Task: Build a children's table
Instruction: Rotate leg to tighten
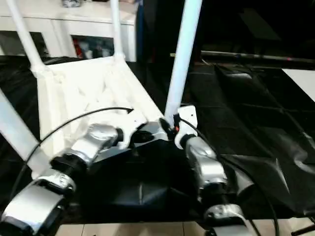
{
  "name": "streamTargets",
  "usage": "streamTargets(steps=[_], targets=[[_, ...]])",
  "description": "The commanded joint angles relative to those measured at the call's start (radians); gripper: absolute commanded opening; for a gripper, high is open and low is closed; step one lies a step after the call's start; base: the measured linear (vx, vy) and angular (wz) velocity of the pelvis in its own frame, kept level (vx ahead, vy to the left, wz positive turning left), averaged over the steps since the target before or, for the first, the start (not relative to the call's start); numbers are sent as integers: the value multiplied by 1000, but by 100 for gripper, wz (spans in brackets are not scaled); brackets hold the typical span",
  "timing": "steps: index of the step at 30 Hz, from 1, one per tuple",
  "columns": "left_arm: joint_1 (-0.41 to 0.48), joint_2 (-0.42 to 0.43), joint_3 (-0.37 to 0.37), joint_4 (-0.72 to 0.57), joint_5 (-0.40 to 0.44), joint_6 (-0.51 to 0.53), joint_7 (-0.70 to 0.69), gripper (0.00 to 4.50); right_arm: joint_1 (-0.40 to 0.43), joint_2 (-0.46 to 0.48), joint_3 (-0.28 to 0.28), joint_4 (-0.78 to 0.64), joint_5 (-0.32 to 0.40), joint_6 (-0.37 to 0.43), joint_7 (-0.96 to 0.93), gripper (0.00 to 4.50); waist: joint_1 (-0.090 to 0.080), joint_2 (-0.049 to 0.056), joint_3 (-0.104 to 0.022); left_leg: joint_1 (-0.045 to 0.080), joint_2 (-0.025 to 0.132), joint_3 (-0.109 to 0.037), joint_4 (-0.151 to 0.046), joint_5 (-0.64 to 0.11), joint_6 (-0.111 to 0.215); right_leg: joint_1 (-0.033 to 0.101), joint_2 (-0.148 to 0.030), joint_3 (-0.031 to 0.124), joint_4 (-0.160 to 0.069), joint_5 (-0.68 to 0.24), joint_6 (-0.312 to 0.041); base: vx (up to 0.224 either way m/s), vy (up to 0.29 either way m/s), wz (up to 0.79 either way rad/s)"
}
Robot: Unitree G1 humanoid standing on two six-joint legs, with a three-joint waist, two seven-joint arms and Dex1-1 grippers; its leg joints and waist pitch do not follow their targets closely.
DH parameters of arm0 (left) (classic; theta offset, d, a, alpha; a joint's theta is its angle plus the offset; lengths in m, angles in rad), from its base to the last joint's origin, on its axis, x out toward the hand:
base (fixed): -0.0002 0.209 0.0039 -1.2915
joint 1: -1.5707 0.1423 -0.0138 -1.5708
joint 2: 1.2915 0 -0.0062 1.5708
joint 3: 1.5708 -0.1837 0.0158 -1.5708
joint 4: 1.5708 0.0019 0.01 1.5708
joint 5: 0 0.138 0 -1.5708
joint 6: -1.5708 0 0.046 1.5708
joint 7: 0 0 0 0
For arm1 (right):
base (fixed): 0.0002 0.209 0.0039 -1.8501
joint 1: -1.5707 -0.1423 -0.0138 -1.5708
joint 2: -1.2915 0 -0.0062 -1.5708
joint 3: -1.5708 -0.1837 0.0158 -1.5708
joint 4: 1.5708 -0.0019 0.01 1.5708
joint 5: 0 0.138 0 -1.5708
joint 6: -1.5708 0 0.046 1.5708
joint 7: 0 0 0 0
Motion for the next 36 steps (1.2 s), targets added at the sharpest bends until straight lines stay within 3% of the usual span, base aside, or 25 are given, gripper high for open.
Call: streamTargets(steps=[1,3,6,11,12,15,16,18,21,29,32,35,36], targets=[[46,32,4,-53,-50,-20,-96,0,36,-37,116,-69,35,54,232,302,4,-14,-42,-6,25,-16,-60,-249,61,45,-61,34,-81,-288,-152,0,0,0],[61,54,1,-78,-57,-23,-130,0,44,-63,125,-89,47,63,282,302,6,-14,-41,0,28,-14,-59,-251,59,39,-63,35,-84,-315,-152,0,0,0],[126,127,-1,-191,-114,2,-276,0,47,-126,128,-122,73,77,382,302,2,-12,-41,-4,30,-16,-62,-254,49,38,-61,34,-80,-316,-162,0,0,0],[193,211,-13,-328,-166,87,-419,0,48,-169,141,-144,73,88,458,302,-2,-9,-43,4,34,-11,-60,-237,40,33,-57,36,-69,-235,-201,0,0,0],[209,227,-10,-357,-168,101,-438,0,54,-182,150,-159,79,102,484,302,0,-10,-46,2,34,-10,-58,-212,43,38,-56,36,-61,-188,-212,0,0,0],[217,236,-8,-371,-169,109,-445,0,60,-184,158,-167,82,102,497,302,3,-11,-45,0,30,-6,-54,-181,54,39,-54,36,-57,-138,-222,0,0,0],[218,238,-8,-374,-169,110,-445,0,61,-182,161,-167,82,99,500,277,4,-13,-45,-1,30,-6,-53,-180,55,40,-56,36,-57,-144,-221,0,0,0],[221,241,-10,-382,-169,114,-445,0,63,-179,163,-167,85,98,508,277,4,-12,-44,0,30,-7,-54,-187,50,39,-57,36,-60,-170,-215,0,0,0],[230,246,-11,-407,-170,133,-442,0,63,-176,167,-163,87,92,520,242,2,-12,-43,1,31,-8,-55,-196,41,39,-58,37,-61,-191,-208,0,0,0],[240,237,-10,-418,-163,139,-422,0,53,-164,164,-109,75,74,510,227,0,-14,-44,1,28,-7,-52,-185,44,40,-55,36,-59,-170,-212,0,0,0],[203,177,-7,-309,-93,92,-255,0,-2,-111,127,82,-7,-6,287,224,-9,-13,-39,1,26,-10,-55,-227,22,36,-58,35,-69,-249,-204,0,0,0],[183,151,-9,-260,-64,80,-181,0,-10,-93,110,118,-26,-4,194,220,-21,-15,-34,9,24,-17,-59,-308,-12,32,-61,33,-87,-434,-147,-17,1,0],[175,141,-11,-243,-55,79,-153,0,-11,-86,102,128,-30,2,157,216,-22,-17,-35,9,24,-18,-58,-316,-7,31,-61,34,-90,-457,-130,0,0,0]])
